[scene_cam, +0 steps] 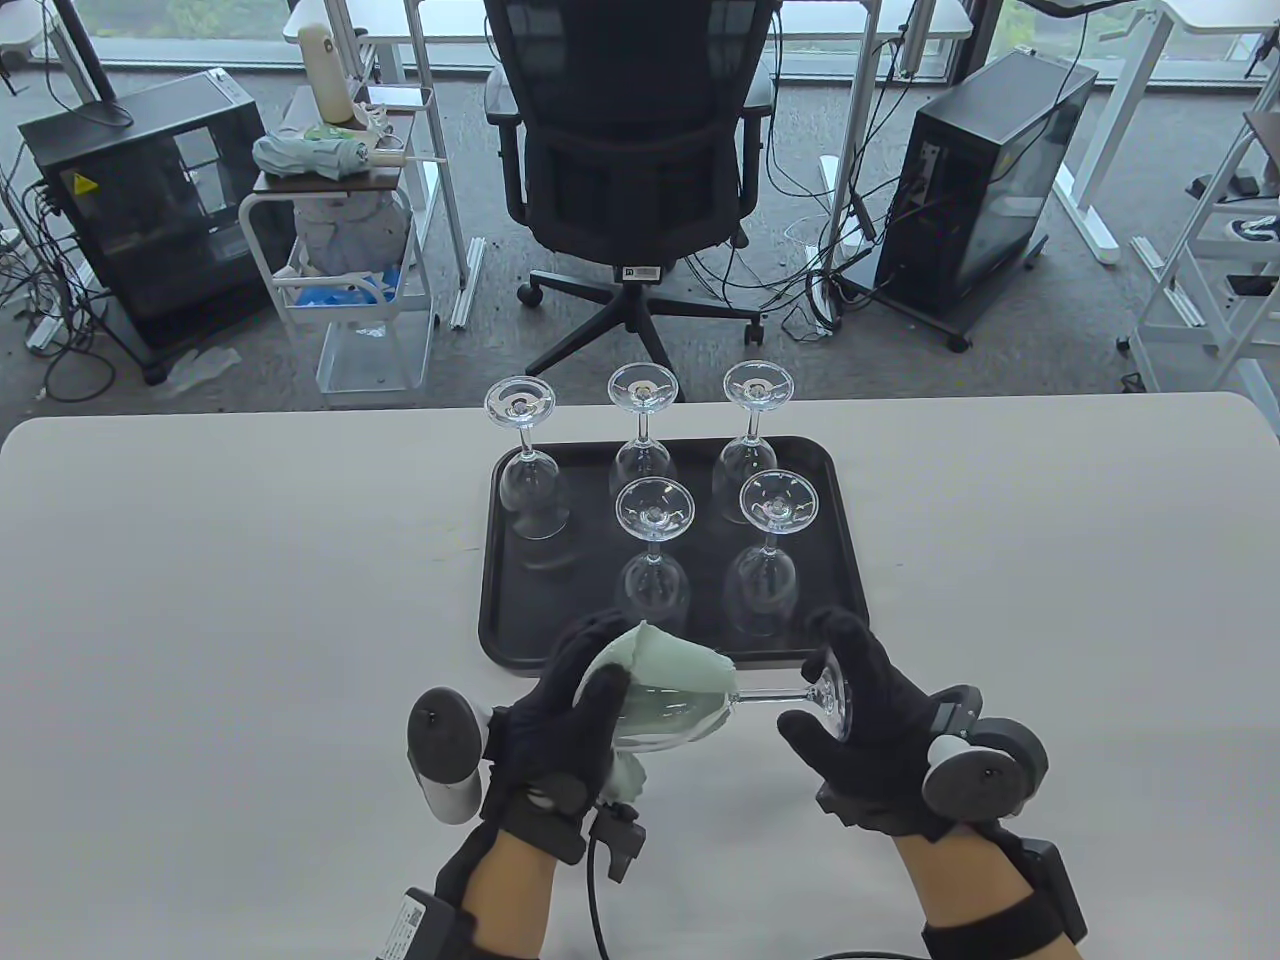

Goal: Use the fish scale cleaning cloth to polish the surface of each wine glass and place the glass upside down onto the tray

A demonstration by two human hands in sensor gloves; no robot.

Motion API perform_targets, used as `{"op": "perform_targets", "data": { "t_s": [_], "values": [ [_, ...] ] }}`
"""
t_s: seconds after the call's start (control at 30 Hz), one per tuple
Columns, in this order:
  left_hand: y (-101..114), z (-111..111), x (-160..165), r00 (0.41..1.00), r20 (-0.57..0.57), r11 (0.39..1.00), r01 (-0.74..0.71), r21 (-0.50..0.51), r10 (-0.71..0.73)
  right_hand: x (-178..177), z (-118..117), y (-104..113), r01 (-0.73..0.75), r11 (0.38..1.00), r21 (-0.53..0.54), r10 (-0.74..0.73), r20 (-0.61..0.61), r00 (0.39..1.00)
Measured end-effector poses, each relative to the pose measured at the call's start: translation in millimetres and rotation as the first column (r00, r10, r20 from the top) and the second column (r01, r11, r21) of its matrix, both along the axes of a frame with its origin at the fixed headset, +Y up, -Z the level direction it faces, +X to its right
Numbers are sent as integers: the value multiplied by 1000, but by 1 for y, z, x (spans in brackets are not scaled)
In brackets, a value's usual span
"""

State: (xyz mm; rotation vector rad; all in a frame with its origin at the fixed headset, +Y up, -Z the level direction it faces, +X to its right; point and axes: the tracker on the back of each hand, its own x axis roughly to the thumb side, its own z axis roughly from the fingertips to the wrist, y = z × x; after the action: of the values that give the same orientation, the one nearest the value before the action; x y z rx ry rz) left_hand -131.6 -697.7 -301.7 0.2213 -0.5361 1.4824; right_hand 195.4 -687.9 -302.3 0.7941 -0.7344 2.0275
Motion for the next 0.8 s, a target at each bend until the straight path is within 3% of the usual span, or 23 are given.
{"op": "perform_targets", "data": {
  "t_s": [0.1, 0.17, 0.23, 0.27, 0.33, 0.4, 0.47, 0.57, 0.63, 0.73, 0.8],
  "values": [
    [2, 3, 2, 999, -47, 995, 29, 96, -24, 0, -7, -7, 142, 950, -279, -156, -29, 987],
    [3, 3, 0, 996, -79, 991, 51, 124, -41, 0, -9, -8, 140, 933, -333, -172, -68, 983],
    [3, 1, -2, 998, -40, 994, 46, 98, -42, -1, -7, -3, 47, 969, -243, -65, -67, 996],
    [2, 0, -4, 999, -40, 997, 35, 75, -32, -2, -4, 0, -10, 991, -136, 4, -39, 999],
    [-2, -3, -4, 1000, 1, 1000, -19, -2, 19, -3, 3, 4, -112, 992, 62, 111, 17, 994],
    [-5, -3, -2, 999, 25, 999, -31, -20, 32, -2, 5, 5, -134, 982, 133, 129, 49, 991],
    [-5, -2, 0, 999, 9, 999, -34, -10, 34, -1, 3, 2, -55, 995, 82, 53, 27, 998],
    [-6, -1, 1, 1000, -8, 1000, -8, 11, 8, 0, -4, -2, 63, 987, -151, -66, -14, 998],
    [-6, -3, -1, 999, -28, 999, 18, 33, -18, -1, -8, -7, 90, 947, -309, -107, -39, 993],
    [-7, -5, -1, 1000, 9, 1000, 28, 14, -28, 0, -9, -10, 150, 940, -308, -153, 14, 988],
    [-4, -5, -7, 1000, -24, 1000, 7, 15, -6, 2, -10, -11, 157, 935, -319, -156, 27, 987]
  ]
}}
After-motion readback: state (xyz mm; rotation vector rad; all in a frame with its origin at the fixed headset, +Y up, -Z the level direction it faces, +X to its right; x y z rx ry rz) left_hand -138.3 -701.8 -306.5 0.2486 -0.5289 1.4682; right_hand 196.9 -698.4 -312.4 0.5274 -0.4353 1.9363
